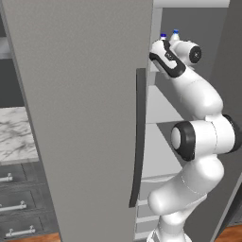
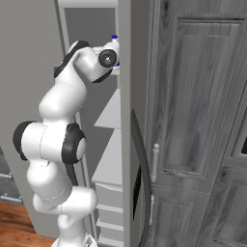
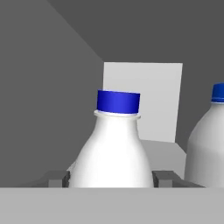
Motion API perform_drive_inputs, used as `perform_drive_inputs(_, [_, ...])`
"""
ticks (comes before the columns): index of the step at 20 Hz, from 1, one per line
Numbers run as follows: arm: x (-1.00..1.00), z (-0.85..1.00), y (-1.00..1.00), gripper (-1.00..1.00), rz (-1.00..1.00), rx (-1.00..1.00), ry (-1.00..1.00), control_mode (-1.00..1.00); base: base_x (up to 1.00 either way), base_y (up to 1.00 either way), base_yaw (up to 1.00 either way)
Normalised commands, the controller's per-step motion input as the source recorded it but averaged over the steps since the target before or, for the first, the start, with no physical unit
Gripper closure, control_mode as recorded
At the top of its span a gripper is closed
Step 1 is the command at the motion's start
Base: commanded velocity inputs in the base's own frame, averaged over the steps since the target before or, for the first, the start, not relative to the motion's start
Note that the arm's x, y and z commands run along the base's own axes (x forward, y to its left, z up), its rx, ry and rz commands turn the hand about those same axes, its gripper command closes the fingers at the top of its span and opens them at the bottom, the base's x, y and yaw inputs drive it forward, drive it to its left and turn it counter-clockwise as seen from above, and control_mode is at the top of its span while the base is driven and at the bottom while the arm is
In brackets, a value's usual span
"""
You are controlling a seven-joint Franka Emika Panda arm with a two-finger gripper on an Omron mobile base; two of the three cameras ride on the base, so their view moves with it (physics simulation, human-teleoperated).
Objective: Take the bottled waters from the counter and place them in the freezer to freeze. Close the freezer door after placing the bottles.
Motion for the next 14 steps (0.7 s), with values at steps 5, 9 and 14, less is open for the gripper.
perform_drive_inputs(5, [0.0, 0.0, 0.0, -1.0, 0.0, 0.0, 0.0, -1.0, 0.0, 0.0, 0.0])
perform_drive_inputs(9, [-0.02, 0.02, 0.0, -1.0, 0.0, -0.01, 0.0, -1.0, 0.0, 0.0, 0.0])
perform_drive_inputs(14, [-0.3, 0.27, 0.0, -1.0, -0.07, -0.02, -0.02, -1.0, 0.0, 0.0, 0.0])
